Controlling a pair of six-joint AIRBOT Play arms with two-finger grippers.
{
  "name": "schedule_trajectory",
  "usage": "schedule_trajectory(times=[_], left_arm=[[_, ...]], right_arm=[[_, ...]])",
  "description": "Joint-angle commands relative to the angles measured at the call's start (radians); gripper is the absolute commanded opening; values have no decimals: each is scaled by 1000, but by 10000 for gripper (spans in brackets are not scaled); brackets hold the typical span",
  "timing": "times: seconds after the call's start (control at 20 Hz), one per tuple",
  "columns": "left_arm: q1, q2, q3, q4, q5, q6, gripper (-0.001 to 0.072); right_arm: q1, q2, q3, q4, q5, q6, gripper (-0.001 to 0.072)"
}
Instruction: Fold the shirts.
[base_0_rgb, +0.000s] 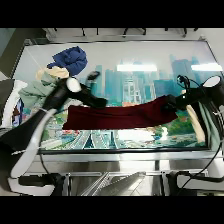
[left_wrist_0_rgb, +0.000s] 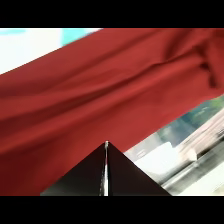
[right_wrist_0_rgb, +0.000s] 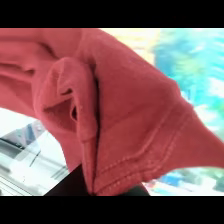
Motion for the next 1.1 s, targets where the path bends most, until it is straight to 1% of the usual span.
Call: schedule_trajectory(times=[0.0, 0.15, 0.35, 0.45, 0.55, 0.65, 0.75, 0.85, 0.95, 1.05], left_arm=[[-140, -148, 45, -97, 106, -10, 13], [-196, -266, 161, -100, 66, -10, 13], [-224, -385, 294, -102, 33, -39, 13], [-233, -426, 356, -101, 29, -47, 13], [-241, -438, 391, -101, 33, -65, 13], [-239, -434, 425, -100, -18, -63, 13], [-219, -403, 437, -89, -94, -37, 12], [-190, -358, 436, -13, -192, -6, 13], [-137, -282, 379, 63, -261, 37, 13], [-49, -166, 256, 73, -278, 61, 13]], right_arm=[[69, 87, 23, -11, 24, 112, 32], [108, 106, 109, 6, 77, 164, 31], [111, 106, 219, 122, 98, 211, 31], [111, 106, 243, 164, 106, 212, 31], [110, 104, 246, 159, 119, 212, 31], [110, 103, 246, 153, 121, 211, 32], [110, 101, 246, 152, 119, 208, 31], [110, 92, 246, 152, 119, 208, 31], [115, 83, 246, 153, 118, 209, 31], [134, 77, 246, 153, 100, 208, 31]])
